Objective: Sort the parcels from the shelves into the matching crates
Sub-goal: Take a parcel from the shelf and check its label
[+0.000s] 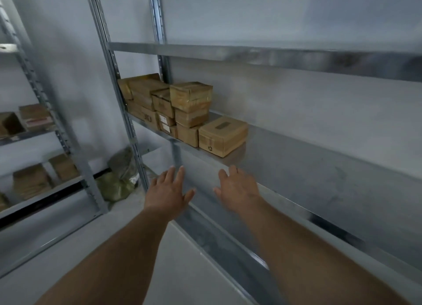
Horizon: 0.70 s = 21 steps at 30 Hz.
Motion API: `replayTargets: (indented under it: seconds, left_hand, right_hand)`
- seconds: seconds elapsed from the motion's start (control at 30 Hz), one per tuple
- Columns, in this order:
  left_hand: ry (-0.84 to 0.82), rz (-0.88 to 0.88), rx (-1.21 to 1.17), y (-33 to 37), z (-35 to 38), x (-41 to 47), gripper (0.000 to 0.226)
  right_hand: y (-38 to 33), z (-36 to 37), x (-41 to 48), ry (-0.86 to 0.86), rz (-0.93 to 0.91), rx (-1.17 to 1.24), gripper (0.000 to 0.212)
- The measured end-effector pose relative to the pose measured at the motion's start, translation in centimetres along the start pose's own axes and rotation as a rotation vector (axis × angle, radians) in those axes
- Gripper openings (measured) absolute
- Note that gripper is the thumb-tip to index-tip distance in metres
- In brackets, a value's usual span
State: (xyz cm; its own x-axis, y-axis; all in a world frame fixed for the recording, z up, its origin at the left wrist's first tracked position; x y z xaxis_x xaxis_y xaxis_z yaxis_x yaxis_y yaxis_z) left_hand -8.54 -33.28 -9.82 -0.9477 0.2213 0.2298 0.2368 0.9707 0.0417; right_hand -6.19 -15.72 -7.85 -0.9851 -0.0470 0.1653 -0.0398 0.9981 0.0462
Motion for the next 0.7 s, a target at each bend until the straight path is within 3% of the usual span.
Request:
replayTargets:
  seconds: [0.27, 0.5, 0.7]
  left_hand:
    - [0.031, 0.147, -0.061, 5.1, 2.0, 14.5, 0.069]
    - [-0.011, 0.186, -0.068, 5.4, 4.3, 20.4, 0.062]
    - [0.013, 0.238, -0.129, 5.3, 3.7, 26.4, 0.060]
  right_hand:
    - [7.5, 1.8, 11.6, 0.011, 0.107, 0.039, 0.052]
    - [11.1, 4.5, 15.3, -0.066, 0.210, 0.025, 0.055]
    - [12.2, 4.0, 18.1, -0.024, 0.259, 0.014, 0.056]
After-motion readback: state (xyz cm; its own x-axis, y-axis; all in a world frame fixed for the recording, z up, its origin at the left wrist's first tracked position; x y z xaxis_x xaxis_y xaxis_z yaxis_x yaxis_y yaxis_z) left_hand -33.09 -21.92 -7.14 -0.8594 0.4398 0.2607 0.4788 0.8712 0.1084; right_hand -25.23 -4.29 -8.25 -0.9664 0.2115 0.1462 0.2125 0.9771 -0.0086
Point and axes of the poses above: each hand's wrist, its own x-axis towards the middle knuckle, its own z-axis out of the palm, y = z × x, the point moved 1 cm from there along x, towards the middle knuckle, and after that the axes turned 8 degrees about y, right-handed, at the moved point
